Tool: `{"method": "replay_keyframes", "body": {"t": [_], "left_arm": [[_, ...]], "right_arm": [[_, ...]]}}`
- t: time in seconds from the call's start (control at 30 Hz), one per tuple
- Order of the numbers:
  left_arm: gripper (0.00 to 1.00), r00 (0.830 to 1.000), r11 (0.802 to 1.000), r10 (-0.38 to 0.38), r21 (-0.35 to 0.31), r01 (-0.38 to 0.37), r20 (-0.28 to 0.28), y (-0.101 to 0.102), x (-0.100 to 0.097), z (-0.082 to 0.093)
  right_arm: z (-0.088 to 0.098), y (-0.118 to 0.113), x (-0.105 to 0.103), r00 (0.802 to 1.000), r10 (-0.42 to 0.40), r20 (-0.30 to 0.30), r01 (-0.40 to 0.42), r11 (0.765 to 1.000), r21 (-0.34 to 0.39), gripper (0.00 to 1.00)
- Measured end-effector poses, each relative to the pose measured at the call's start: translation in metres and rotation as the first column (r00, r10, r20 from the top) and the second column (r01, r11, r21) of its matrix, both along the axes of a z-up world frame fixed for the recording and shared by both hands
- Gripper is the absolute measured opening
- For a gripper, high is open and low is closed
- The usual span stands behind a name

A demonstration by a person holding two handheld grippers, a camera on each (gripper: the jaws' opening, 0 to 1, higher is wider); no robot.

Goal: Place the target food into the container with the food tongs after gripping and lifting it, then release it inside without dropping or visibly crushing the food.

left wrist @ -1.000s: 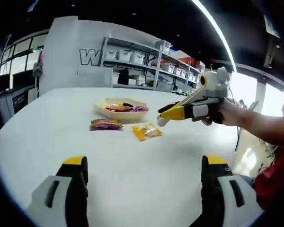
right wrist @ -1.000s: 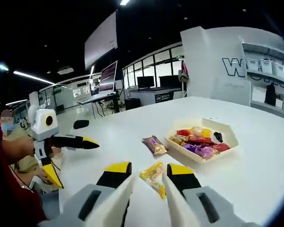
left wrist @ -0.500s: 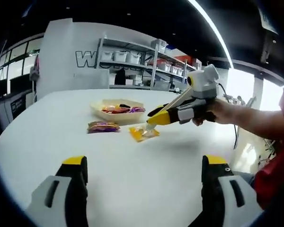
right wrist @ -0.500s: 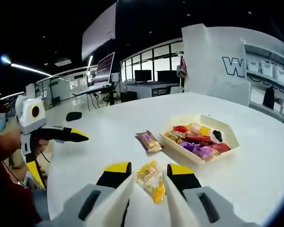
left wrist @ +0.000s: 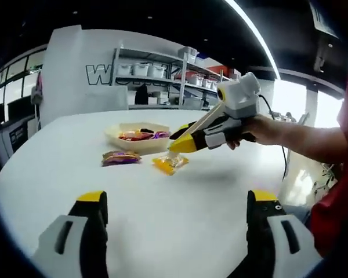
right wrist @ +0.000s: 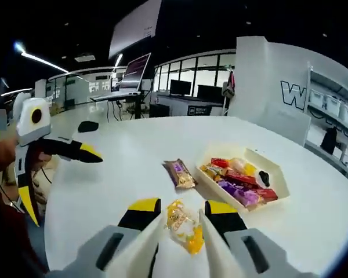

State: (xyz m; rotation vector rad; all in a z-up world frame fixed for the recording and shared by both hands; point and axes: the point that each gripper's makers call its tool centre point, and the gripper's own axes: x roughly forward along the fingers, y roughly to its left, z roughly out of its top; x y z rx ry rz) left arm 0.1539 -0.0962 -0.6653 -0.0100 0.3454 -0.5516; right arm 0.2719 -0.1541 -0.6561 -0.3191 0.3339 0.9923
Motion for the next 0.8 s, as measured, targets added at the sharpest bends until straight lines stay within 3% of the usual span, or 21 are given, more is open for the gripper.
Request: {"method": "replay_keyframes", "body": {"t": [0.17, 0.2, 0.27, 0.8], "left_arm": [[0.97, 1.000, 1.000, -0.003, 0.011, 0.003, -0.002, 0.001, 0.000, -0.001], [0.97, 1.000, 1.000, -0.003, 0.013, 0.003, -0.002, 0.001, -0.001, -0.001], [0.97, 1.000, 1.000, 0.002, 0.012, -0.002, 0.001, 0.003, -0.001, -0.001], [0.97, 1.000, 1.000, -0.002, 0.025, 0.002, -0.017, 0.005, -0.002, -0.005]], "right_arm": [[-0.022, -0.001, 0.003, 0.997, -0.023, -0.076, 0.020, 0.999, -0.048, 0.25], [-0.018, 0.001, 0.004, 0.998, -0.016, -0.055, 0.015, 0.999, -0.028, 0.25], [-0.016, 0.001, 0.004, 0.996, -0.030, -0.089, 0.029, 0.999, -0.014, 0.25], [-0.018, -0.001, 0.006, 0.991, -0.060, -0.118, 0.058, 0.998, -0.016, 0.19]]}}
